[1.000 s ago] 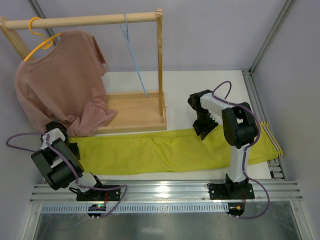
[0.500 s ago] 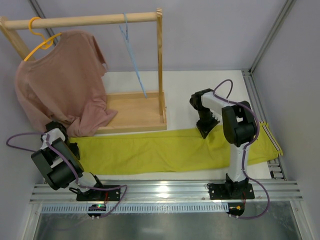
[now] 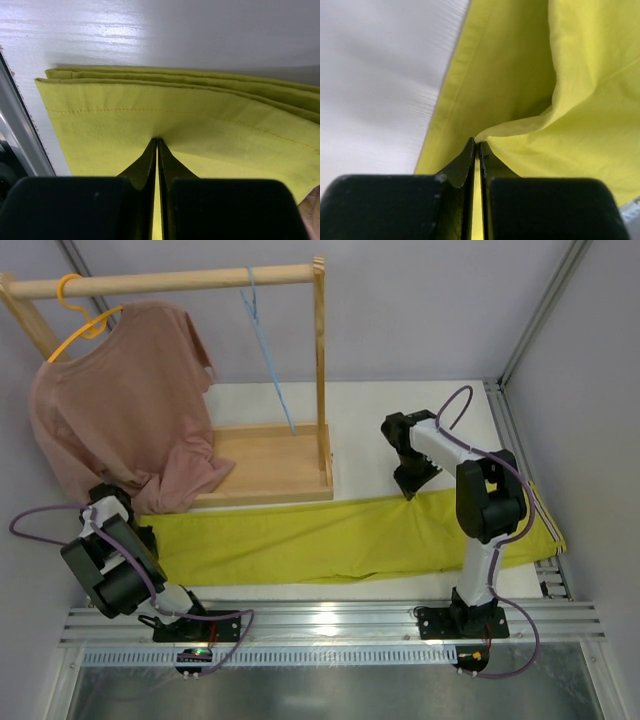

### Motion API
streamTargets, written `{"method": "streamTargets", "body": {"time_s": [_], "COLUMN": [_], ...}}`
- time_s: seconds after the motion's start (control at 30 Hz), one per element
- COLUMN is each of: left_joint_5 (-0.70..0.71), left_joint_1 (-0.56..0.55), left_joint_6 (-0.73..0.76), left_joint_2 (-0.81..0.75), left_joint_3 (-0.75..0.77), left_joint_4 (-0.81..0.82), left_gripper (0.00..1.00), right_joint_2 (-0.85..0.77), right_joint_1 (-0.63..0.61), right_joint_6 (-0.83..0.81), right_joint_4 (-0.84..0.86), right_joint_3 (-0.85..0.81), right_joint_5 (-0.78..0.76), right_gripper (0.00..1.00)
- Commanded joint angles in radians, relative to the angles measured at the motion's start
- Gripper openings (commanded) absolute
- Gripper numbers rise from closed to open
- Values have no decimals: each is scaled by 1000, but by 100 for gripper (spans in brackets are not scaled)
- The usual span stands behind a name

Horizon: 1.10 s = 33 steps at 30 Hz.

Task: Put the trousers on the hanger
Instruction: Fold the trousers

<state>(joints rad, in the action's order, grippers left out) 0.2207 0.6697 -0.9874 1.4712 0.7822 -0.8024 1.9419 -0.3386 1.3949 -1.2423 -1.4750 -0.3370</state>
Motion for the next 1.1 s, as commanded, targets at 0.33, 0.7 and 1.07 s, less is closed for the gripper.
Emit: {"method": "streamTargets", "body": {"time_s": [0.33,0.7,1.07], "left_joint_5": [138,126,-105], "left_joint_1": [68,68,50], "left_joint_6": [9,58,197], "left_joint_2": [14,-32,-264], "left_joint_3": [9,55,81], "left_joint_4": [38,19,66], "left_gripper": [0,1,56], "right_joint_2": [-80,-159,-360], "right_joint_1": [26,26,26], "right_joint_6": [-247,-523,-625], "right_joint_4": [337,510,393], "right_joint_3": [133,206,199], "right_joint_5": [-169,-50,32], "right_gripper": [4,11,55]}}
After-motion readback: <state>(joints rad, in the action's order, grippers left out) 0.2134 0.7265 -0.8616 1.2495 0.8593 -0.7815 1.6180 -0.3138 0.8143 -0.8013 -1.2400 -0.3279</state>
